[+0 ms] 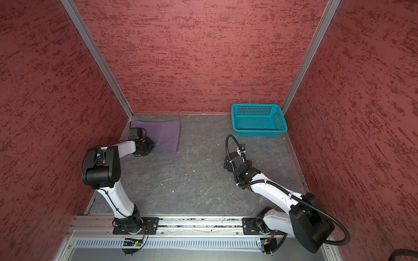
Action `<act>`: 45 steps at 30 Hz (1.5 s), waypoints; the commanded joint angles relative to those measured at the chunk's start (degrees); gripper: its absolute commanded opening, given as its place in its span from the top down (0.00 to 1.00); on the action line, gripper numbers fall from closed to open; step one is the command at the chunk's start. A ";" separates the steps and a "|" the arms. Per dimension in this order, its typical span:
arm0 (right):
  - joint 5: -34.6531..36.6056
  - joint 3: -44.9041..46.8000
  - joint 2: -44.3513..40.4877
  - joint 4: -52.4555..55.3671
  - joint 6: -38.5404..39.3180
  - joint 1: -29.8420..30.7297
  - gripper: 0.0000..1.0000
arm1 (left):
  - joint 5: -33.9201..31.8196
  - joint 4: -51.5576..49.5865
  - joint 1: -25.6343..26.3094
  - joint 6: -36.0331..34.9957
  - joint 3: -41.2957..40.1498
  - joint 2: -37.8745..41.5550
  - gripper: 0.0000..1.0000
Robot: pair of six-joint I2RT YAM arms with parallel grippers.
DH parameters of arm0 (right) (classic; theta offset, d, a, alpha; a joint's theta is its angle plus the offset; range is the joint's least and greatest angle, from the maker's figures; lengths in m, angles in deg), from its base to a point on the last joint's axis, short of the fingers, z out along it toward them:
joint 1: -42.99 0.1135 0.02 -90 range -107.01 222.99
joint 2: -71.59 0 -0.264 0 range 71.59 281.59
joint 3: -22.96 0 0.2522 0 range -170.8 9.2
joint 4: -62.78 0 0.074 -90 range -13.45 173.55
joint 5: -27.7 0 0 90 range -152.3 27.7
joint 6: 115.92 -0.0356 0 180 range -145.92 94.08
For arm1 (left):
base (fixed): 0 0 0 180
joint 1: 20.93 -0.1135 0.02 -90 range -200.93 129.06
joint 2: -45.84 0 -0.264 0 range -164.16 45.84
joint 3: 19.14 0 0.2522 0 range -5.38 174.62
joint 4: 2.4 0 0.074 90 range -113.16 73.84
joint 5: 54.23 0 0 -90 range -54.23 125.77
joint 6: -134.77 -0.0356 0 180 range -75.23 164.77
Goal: Fold and stack the trousers
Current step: Move the trousers to the top-left of the table.
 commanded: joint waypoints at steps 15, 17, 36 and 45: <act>0.95 -6.45 7.80 -0.65 2.95 -1.76 0.01 | -1.81 -2.26 -1.39 0.36 11.23 -10.96 0.82; 0.80 -6.98 8.51 -0.56 3.13 -2.02 0.01 | -1.07 -2.87 -1.47 -0.09 12.70 -11.99 0.82; -1.05 -8.53 10.40 -0.03 3.31 -3.30 0.01 | 0.33 -8.26 -1.77 -3.61 18.21 -13.14 0.46; -2.13 -8.02 6.82 0.46 3.55 -3.35 0.01 | -0.68 -8.45 -1.39 -4.70 8.94 3.28 0.34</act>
